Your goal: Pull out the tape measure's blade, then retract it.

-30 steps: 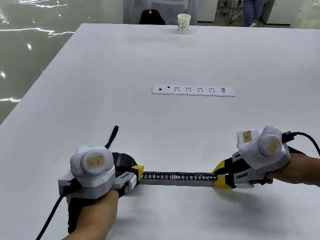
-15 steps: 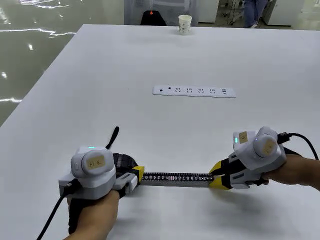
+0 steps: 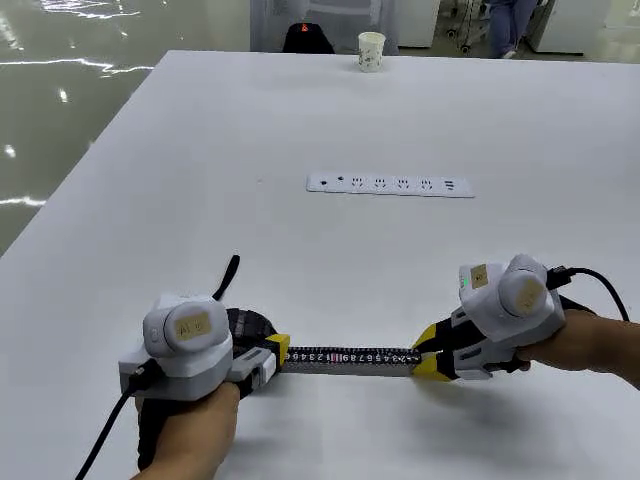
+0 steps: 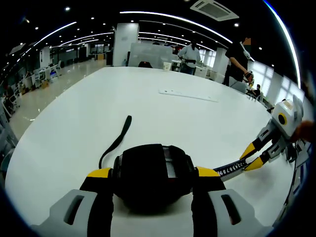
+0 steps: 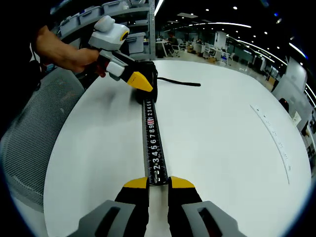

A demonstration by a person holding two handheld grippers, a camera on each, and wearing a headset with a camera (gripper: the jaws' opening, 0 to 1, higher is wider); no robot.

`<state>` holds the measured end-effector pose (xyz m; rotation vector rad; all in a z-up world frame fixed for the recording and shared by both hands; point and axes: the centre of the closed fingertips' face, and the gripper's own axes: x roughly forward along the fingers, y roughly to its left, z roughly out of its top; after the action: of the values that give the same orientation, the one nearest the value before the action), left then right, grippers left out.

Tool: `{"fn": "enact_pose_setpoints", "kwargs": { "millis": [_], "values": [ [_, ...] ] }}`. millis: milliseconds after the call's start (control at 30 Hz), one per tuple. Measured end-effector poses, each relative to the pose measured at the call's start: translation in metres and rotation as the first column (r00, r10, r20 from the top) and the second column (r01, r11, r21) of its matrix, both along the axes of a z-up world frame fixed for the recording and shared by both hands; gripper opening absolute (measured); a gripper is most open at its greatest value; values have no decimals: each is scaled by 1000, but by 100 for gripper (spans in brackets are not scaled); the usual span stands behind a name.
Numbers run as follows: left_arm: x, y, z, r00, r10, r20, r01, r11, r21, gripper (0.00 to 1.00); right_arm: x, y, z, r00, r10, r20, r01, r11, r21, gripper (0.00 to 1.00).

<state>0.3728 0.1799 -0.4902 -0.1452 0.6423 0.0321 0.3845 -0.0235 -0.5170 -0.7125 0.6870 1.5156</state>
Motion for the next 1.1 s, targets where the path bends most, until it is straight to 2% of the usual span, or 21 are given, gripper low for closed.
{"fn": "enact_pose_setpoints", "kwargs": {
  "millis": [1100],
  "values": [
    [0, 0, -1, 1000, 2, -2, -3, 1000, -9, 59, -3, 15, -1, 1000, 2, -3, -2, 1000, 15, 10]
  ]
}}
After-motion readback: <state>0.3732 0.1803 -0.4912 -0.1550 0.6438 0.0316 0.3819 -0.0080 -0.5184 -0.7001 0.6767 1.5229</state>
